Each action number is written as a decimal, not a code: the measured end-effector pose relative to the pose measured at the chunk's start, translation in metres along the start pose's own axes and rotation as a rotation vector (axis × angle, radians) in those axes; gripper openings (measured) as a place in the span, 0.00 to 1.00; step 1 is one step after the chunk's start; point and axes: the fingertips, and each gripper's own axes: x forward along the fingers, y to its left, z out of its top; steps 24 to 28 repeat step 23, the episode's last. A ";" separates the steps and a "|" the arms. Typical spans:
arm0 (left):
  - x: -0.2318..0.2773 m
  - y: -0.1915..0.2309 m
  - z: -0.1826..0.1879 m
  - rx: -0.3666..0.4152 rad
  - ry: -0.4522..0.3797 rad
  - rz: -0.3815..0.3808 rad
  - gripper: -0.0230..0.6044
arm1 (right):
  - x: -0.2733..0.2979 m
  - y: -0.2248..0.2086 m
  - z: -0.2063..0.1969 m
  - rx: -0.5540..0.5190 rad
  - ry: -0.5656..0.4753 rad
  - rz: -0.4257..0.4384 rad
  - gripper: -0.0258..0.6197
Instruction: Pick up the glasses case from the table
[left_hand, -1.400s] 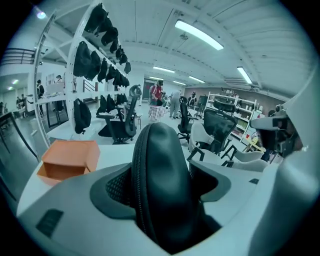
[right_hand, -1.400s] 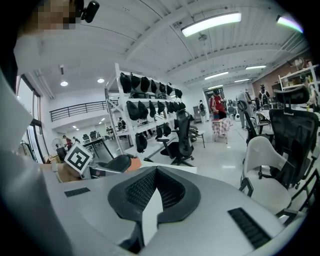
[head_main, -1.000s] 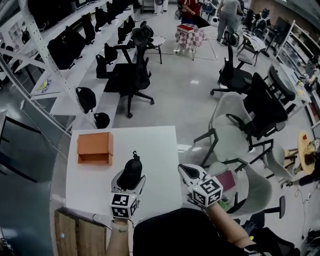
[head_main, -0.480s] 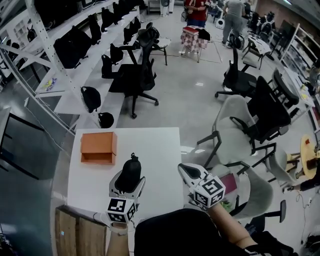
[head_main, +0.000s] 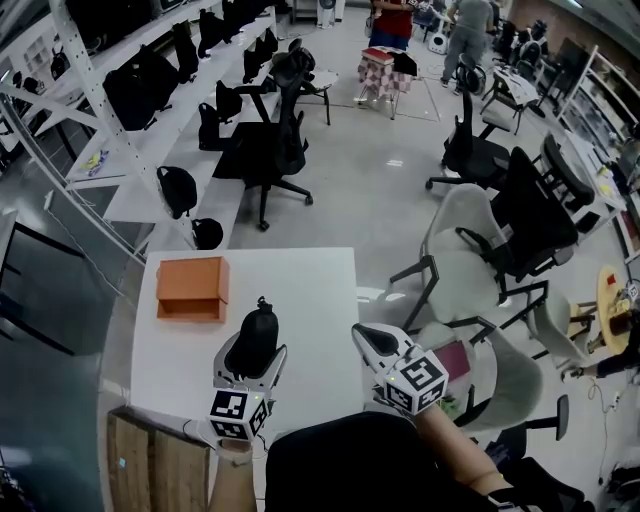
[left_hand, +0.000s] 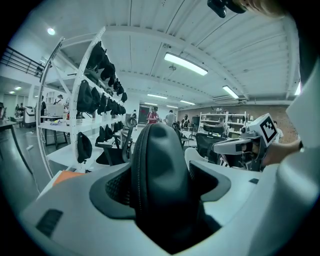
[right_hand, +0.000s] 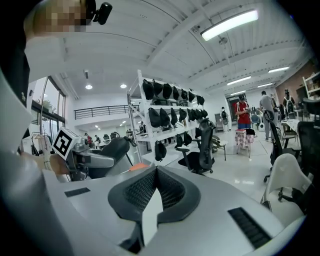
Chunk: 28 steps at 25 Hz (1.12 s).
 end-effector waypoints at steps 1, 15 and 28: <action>-0.001 0.000 0.000 -0.002 -0.001 0.001 0.60 | -0.001 0.000 -0.001 -0.001 0.000 0.000 0.08; -0.004 -0.004 0.002 -0.003 -0.003 -0.008 0.60 | -0.009 0.003 -0.004 0.016 0.006 -0.018 0.08; -0.006 -0.009 -0.004 -0.005 0.005 -0.011 0.60 | -0.016 0.001 -0.011 0.021 0.013 -0.030 0.08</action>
